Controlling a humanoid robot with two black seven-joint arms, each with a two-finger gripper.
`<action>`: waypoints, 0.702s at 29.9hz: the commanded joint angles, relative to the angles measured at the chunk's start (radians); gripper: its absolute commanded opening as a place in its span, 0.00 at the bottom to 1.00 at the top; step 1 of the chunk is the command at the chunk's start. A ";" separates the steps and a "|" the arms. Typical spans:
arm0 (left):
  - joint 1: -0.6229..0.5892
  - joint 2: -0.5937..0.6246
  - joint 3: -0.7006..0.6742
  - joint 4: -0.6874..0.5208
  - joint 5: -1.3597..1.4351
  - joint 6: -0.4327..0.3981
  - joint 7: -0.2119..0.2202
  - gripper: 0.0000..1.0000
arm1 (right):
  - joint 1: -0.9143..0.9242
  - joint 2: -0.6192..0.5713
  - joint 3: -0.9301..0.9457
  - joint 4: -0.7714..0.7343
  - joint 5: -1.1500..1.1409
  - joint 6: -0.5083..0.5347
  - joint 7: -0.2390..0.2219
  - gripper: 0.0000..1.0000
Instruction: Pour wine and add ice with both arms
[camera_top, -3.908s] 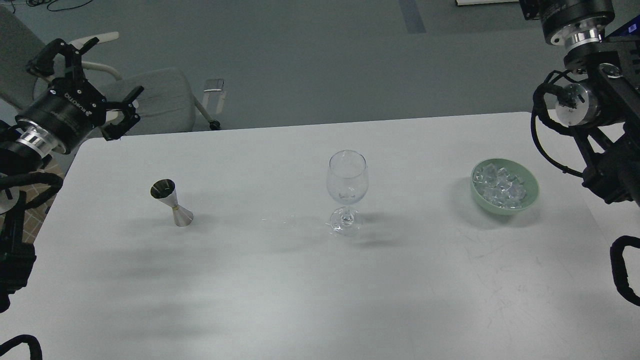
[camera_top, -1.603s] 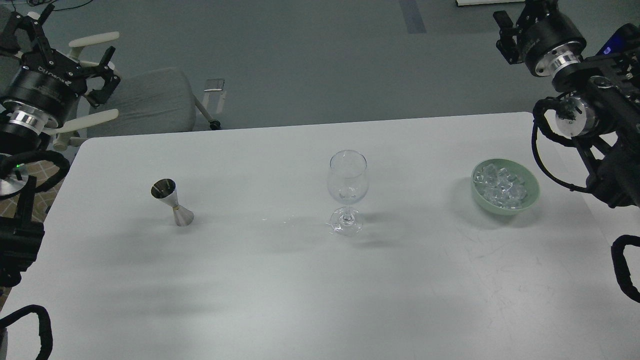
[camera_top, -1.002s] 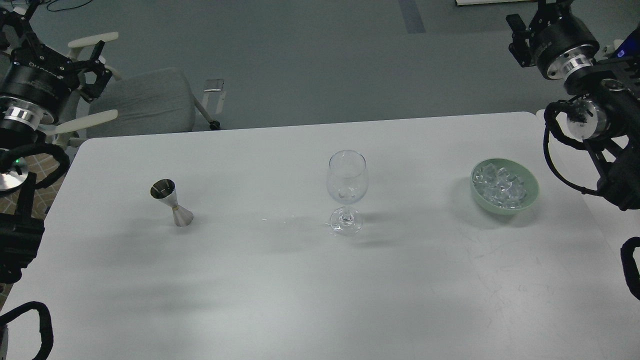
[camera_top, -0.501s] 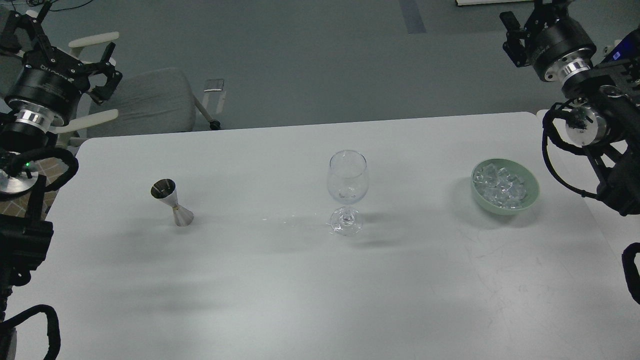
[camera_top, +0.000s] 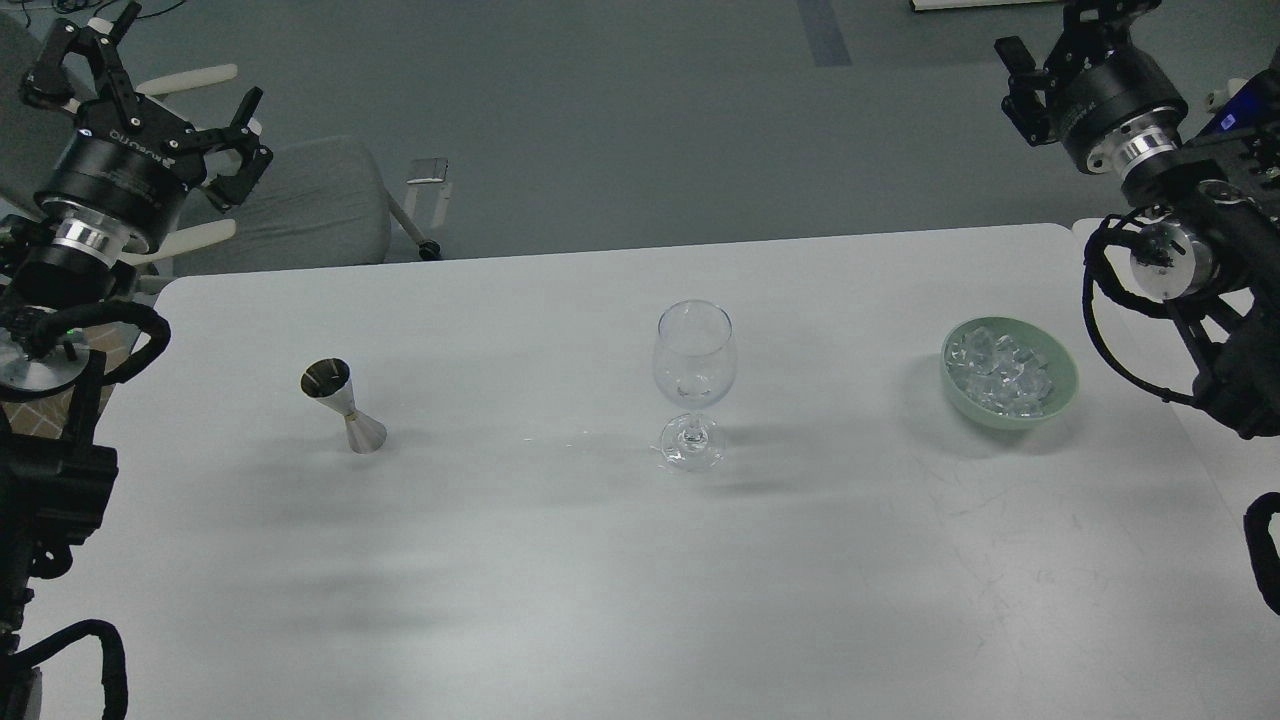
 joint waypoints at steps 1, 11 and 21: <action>0.017 0.000 0.000 -0.024 -0.001 0.009 -0.001 0.98 | 0.000 0.004 0.000 0.002 -0.001 -0.003 0.001 1.00; 0.016 0.020 -0.005 -0.026 0.001 0.061 -0.001 0.98 | 0.000 0.006 -0.001 0.002 -0.001 -0.014 0.001 1.00; 0.016 0.011 -0.005 -0.026 -0.001 0.058 -0.008 0.98 | 0.002 0.004 -0.001 -0.009 -0.003 -0.016 -0.001 1.00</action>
